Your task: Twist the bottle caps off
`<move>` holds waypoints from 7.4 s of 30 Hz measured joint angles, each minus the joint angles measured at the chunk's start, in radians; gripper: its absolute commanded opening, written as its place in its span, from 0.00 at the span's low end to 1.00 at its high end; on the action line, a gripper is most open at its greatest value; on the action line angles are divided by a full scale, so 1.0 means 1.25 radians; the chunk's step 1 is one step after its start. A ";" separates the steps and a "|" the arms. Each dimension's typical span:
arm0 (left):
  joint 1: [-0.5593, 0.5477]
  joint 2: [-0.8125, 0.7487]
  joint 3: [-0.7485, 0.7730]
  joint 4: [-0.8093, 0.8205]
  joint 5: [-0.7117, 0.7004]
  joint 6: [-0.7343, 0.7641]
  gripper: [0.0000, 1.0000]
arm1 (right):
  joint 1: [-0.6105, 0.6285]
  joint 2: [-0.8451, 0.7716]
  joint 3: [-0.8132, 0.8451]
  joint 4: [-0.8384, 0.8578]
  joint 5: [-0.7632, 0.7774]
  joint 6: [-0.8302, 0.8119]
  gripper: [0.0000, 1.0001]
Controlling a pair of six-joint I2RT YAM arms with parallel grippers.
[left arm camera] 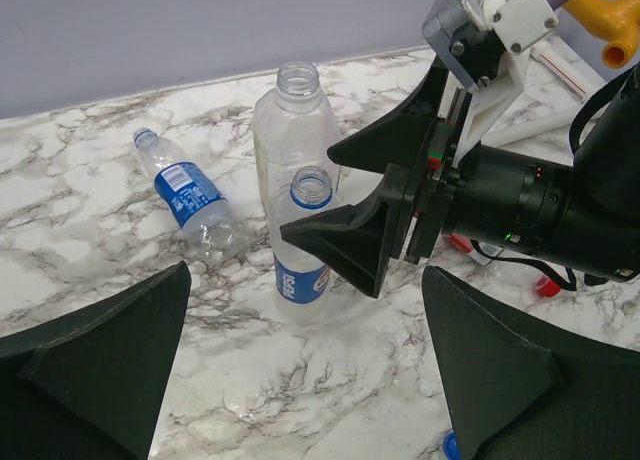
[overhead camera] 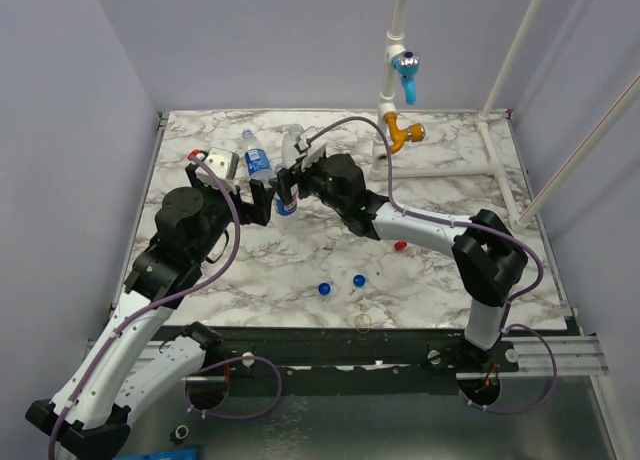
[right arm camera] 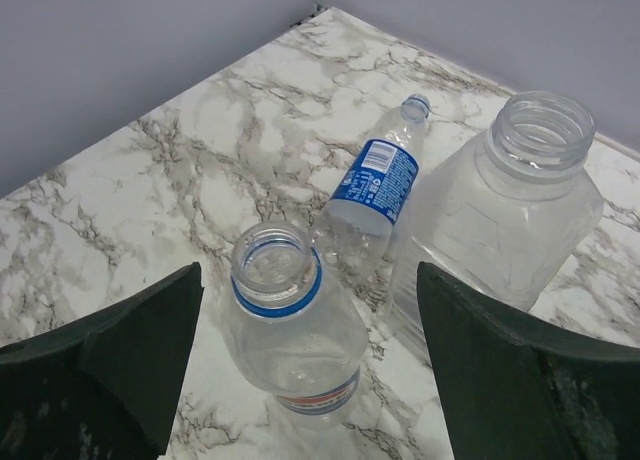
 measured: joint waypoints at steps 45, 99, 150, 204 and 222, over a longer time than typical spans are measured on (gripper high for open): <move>0.000 0.026 0.029 -0.007 0.270 0.081 0.99 | -0.203 -0.362 -0.429 -0.486 0.244 0.337 1.00; 0.000 -0.041 -0.051 0.016 0.615 1.282 0.98 | -0.123 -0.451 0.096 -0.647 -0.379 0.318 0.56; 0.000 -0.018 -0.138 0.128 0.511 1.543 0.40 | 0.154 -0.197 0.443 -1.017 0.017 0.153 0.78; 0.000 0.062 0.081 0.216 0.445 0.015 0.44 | 0.157 -0.281 0.491 -0.548 0.138 0.187 0.63; 0.000 0.055 0.071 0.241 0.375 0.020 0.40 | 0.088 -0.241 0.491 -0.563 0.040 0.254 0.54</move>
